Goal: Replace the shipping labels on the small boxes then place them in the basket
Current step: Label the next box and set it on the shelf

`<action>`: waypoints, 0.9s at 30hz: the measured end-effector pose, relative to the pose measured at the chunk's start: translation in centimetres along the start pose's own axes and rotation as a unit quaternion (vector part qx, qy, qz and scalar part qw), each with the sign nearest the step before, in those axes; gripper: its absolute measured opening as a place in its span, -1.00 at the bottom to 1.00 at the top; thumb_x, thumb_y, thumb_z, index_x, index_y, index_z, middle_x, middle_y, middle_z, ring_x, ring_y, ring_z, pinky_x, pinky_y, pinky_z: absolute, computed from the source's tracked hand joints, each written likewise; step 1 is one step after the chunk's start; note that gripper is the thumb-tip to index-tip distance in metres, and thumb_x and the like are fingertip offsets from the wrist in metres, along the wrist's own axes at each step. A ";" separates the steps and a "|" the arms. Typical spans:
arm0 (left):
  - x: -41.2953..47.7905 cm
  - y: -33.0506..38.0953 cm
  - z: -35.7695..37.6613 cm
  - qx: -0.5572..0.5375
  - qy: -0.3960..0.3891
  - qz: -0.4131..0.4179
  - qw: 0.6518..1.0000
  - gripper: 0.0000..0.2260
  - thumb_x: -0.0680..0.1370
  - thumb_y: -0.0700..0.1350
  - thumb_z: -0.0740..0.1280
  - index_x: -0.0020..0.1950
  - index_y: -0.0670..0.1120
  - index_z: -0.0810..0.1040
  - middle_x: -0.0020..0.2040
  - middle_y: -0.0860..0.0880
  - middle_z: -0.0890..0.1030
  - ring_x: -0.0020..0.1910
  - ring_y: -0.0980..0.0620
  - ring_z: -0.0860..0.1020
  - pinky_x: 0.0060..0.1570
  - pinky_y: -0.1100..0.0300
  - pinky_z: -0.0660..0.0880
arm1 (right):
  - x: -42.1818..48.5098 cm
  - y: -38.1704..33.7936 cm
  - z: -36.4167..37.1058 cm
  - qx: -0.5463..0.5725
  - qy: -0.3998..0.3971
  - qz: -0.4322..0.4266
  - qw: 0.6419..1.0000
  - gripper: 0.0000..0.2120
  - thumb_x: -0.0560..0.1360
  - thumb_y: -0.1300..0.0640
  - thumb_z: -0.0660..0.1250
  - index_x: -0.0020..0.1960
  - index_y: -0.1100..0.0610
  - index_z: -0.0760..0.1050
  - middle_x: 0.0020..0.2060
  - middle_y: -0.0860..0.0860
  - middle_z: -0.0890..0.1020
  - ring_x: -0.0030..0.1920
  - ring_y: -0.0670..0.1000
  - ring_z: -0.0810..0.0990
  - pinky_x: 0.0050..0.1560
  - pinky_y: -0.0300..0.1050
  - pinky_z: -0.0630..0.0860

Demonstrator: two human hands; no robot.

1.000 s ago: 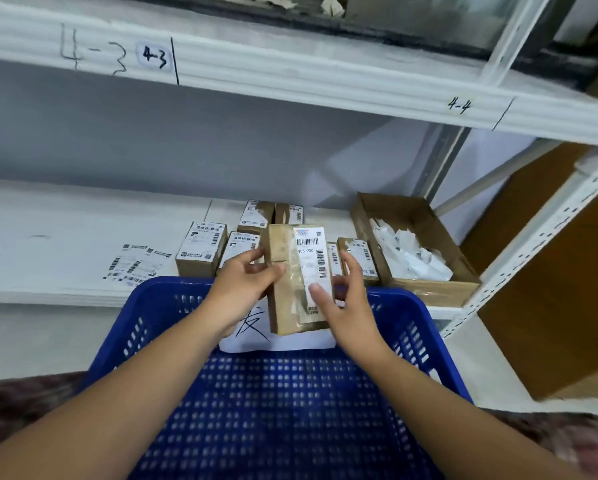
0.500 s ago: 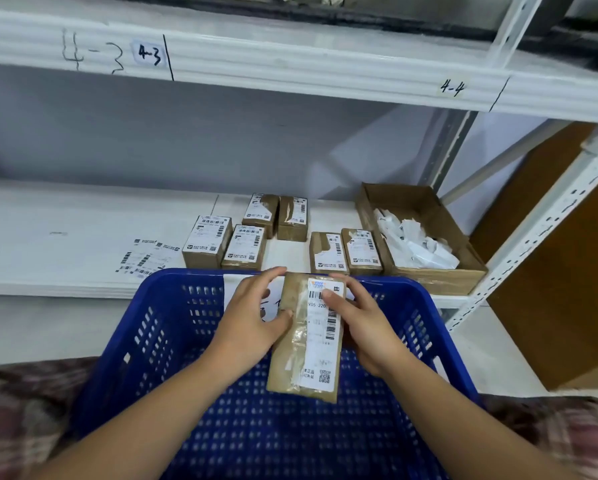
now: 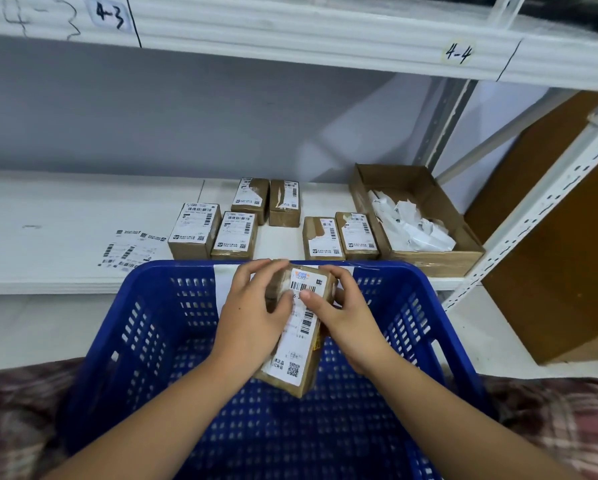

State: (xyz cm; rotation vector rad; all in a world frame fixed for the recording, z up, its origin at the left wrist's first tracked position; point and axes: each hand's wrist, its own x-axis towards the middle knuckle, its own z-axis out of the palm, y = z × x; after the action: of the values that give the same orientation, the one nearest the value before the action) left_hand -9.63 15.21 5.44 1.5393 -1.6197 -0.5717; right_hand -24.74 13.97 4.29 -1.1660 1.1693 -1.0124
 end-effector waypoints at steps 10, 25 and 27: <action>-0.4 0.0 0.2 0.014 0.045 0.040 0.998 -0.74 0.52 -0.13 0.36 0.21 0.03 0.59 0.28 0.08 0.36 0.03 0.56 0.29 -0.02 0.45 0.35 | -0.7 0.2 0.3 -0.014 0.000 -0.024 1.000 -0.48 0.27 -0.10 0.48 0.19 -0.09 0.42 0.08 -0.02 0.63 0.07 0.01 0.66 0.09 0.04 0.63; 0.0 -0.2 -0.4 0.145 0.154 0.139 0.967 -0.94 0.44 -0.12 0.42 -0.12 -0.08 0.64 -0.01 0.00 0.56 -0.03 0.08 0.35 -0.33 0.20 0.39 | -1.4 0.7 0.8 -0.030 -0.019 -0.041 0.999 -0.46 0.30 -0.19 0.41 0.22 -0.05 0.42 0.10 0.03 0.63 0.08 0.03 0.66 0.10 0.12 0.61; 0.1 -0.3 -0.3 0.153 0.161 0.157 0.962 -0.91 0.47 -0.09 0.38 -0.11 -0.09 0.62 -0.05 -0.02 0.55 -0.05 0.08 0.36 -0.33 0.19 0.40 | -1.4 0.6 0.8 -0.026 -0.017 -0.046 0.998 -0.48 0.33 -0.16 0.40 0.23 -0.04 0.42 0.11 0.05 0.63 0.07 0.03 0.66 0.11 0.09 0.61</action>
State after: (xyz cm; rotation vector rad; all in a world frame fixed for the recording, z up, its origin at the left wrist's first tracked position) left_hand -9.19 15.15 5.42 1.4551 -1.6991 0.1034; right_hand -24.11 15.50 3.85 -1.2835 1.1289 -1.0335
